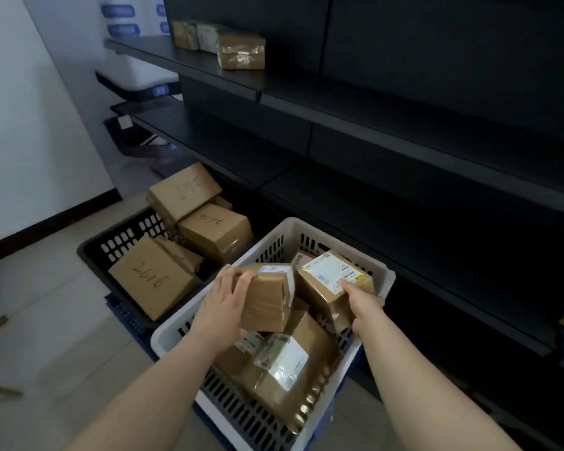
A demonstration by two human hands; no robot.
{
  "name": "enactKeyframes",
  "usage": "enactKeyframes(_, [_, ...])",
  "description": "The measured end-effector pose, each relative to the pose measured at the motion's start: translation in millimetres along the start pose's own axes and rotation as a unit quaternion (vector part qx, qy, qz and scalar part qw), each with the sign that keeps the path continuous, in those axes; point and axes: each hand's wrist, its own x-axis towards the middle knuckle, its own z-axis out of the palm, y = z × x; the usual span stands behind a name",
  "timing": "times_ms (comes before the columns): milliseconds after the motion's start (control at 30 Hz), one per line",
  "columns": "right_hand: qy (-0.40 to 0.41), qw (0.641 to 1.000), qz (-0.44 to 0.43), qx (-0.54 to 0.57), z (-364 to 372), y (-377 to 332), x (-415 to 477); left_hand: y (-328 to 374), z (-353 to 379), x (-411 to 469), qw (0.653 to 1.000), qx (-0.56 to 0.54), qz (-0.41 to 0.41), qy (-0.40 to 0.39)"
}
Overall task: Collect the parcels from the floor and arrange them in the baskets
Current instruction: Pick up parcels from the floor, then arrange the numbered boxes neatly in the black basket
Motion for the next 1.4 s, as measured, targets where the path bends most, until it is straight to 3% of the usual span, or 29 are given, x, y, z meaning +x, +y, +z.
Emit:
enactKeyframes(100, [0.003, 1.000, -0.006, -0.023, 11, 5, 6, -11, 12, 11, 0.999, 0.024, 0.031, -0.022])
enactKeyframes(267, [0.110, 0.991, -0.049, -0.055, 25, 15, -6, -40, 7, 28, 0.984, 0.047, 0.138, -0.102])
enactKeyframes(400, [0.122, 0.990, -0.076, -0.005, 37, 33, -34, -66, -11, 39, 0.979, -0.043, 0.163, -0.112])
enactKeyframes(567, [0.142, 0.986, -0.087, 0.019, 62, 65, -81, -100, -36, 45, 0.959, -0.221, 0.128, -0.123])
enactKeyframes(700, [0.131, 0.985, -0.100, 0.044, 84, 87, -123, -120, -50, 38, 0.944, -0.281, 0.120, -0.122])
enactKeyframes(900, [0.101, 0.985, -0.101, 0.102, 98, 106, -162, -135, -58, 28, 0.933, -0.320, 0.084, -0.144])
enactKeyframes(1100, [0.091, 0.987, -0.099, 0.086, 111, 104, -161, -157, -66, 25, 0.930, -0.336, 0.042, -0.145])
enactKeyframes(1400, [0.029, 0.993, -0.103, 0.056, 187, 95, -138, -233, -81, 49, 0.942, -0.325, -0.035, -0.080])
